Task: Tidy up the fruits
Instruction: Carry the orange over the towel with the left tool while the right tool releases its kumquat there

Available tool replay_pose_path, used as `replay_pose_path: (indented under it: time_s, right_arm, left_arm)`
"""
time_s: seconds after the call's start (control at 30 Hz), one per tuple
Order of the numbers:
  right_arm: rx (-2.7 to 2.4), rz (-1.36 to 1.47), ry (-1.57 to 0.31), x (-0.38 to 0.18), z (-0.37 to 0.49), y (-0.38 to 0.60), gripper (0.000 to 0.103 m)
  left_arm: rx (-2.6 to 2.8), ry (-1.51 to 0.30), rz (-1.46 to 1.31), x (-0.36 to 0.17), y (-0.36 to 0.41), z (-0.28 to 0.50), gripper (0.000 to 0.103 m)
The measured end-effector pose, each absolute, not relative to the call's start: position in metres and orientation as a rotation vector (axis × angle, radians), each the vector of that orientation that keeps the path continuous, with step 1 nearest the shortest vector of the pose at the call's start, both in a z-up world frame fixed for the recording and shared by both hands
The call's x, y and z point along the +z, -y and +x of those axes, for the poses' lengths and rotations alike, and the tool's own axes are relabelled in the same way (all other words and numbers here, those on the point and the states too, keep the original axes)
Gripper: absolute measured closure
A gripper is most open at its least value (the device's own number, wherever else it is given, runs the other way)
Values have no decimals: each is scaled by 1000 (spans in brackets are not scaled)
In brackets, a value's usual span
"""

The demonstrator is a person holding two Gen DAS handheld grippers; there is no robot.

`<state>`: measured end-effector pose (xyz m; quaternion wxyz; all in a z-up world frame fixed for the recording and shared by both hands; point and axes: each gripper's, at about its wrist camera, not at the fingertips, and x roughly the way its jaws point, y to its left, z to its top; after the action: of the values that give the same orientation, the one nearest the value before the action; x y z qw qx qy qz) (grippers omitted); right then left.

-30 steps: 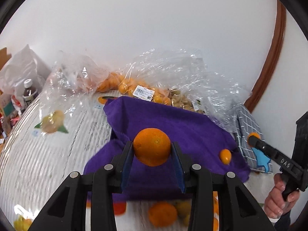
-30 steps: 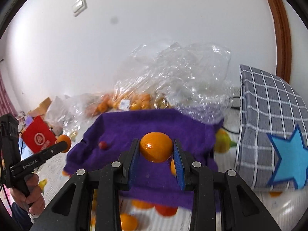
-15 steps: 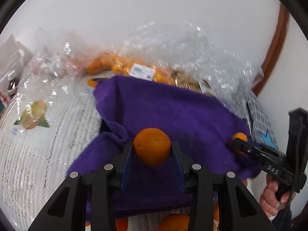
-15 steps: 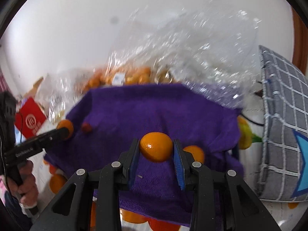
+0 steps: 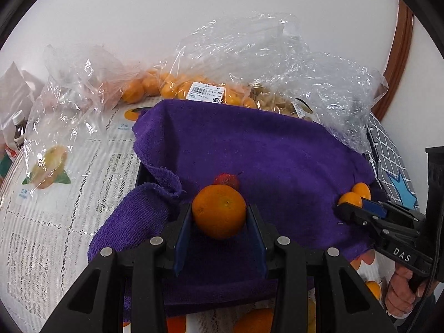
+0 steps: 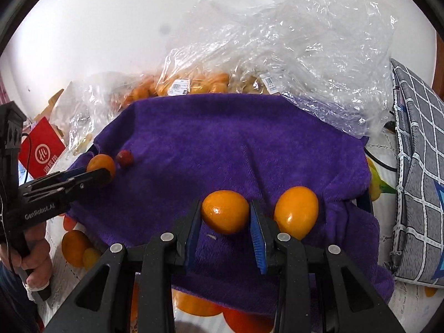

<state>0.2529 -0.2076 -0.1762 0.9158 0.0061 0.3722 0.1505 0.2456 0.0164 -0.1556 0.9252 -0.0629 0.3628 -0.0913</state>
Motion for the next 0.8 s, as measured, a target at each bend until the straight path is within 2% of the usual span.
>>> replay_pose_path:
  time_s: [0.27, 0.33, 0.43, 0.5, 0.6, 0.7, 0.8]
  right_arm:
    - [283, 12, -768, -175, 254, 208, 66]
    - [283, 9, -752, -173, 251, 208, 55]
    - [294, -4, -725, -169, 244, 208, 47]
    - [306, -10, -710, -165, 240, 207, 37]
    - [311, -13, -669, -155, 232, 207, 36]
    - [315, 2, -619, -144, 220, 211, 29]
    - [268, 26, -610, -140, 207, 219, 28]
  left_arm:
    - [-193, -737, -143, -155, -18, 245, 65]
    - [-191, -737, -141, -155, -18, 245, 65]
    - [-203, -729, -151, -154, -18, 244, 65]
    - [-215, -723, -169, -154, -21, 244, 61]
    - [-222, -705, -186, -151, -22, 242, 54]
    - [-227, -667, -180, -148, -21, 237, 50]
    - [-243, -631, -167, -144, -18, 232, 48]
